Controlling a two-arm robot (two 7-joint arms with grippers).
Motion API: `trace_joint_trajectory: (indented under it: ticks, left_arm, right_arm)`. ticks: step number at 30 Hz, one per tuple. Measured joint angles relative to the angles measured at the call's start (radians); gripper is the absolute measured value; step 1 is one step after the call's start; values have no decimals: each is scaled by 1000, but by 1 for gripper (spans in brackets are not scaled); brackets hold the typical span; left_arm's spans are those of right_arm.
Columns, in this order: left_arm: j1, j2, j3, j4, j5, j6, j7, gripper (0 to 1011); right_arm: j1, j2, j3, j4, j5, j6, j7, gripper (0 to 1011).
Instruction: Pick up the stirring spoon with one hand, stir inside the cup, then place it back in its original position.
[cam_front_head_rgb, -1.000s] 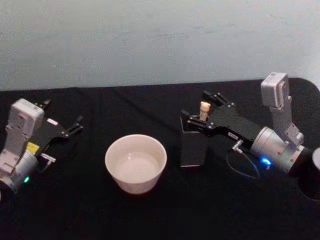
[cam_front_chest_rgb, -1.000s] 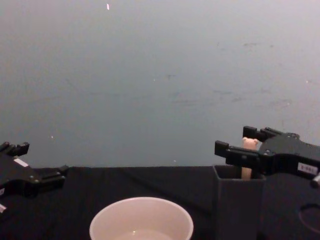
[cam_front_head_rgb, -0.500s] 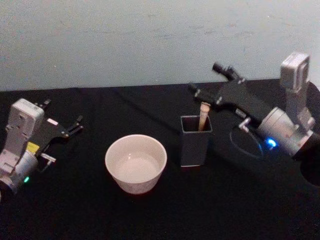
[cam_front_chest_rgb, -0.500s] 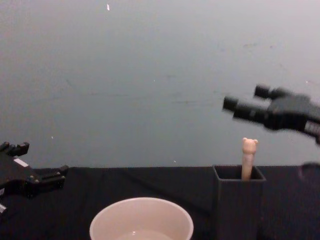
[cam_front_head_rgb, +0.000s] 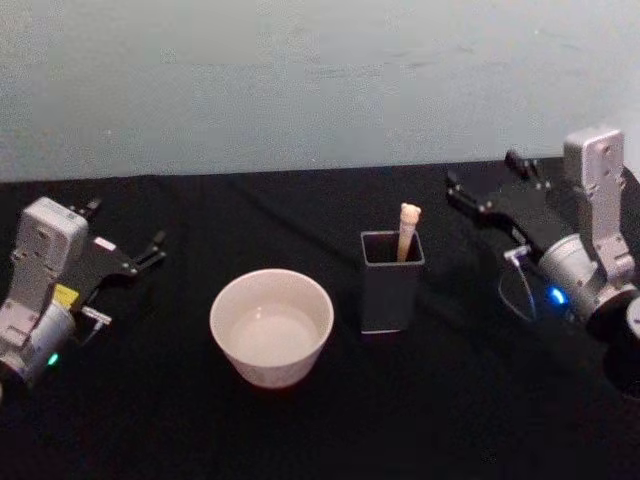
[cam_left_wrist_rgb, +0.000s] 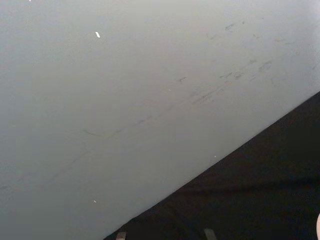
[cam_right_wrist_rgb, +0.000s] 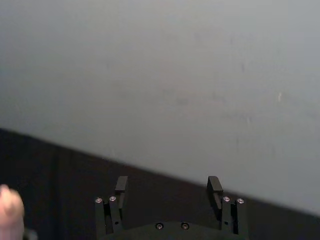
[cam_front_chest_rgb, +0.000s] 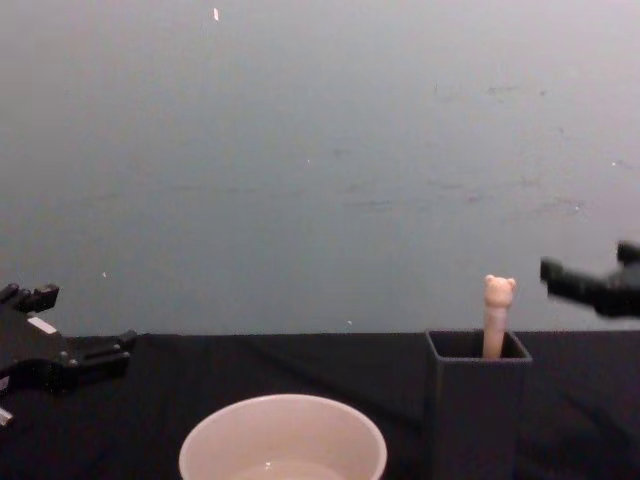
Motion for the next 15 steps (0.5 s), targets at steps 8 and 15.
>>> trace_joint_trajectory:
  ticks: [8,15]
  left_arm:
    - [0,0,0,0,0,0,0,1001]
    - [0,0,0,0,0,0,0,1001]
  right_arm:
    - [-16,-15,-13,50,-34,40,8,1002]
    - [-15,-22,-16,69,-52,49,19,1002]
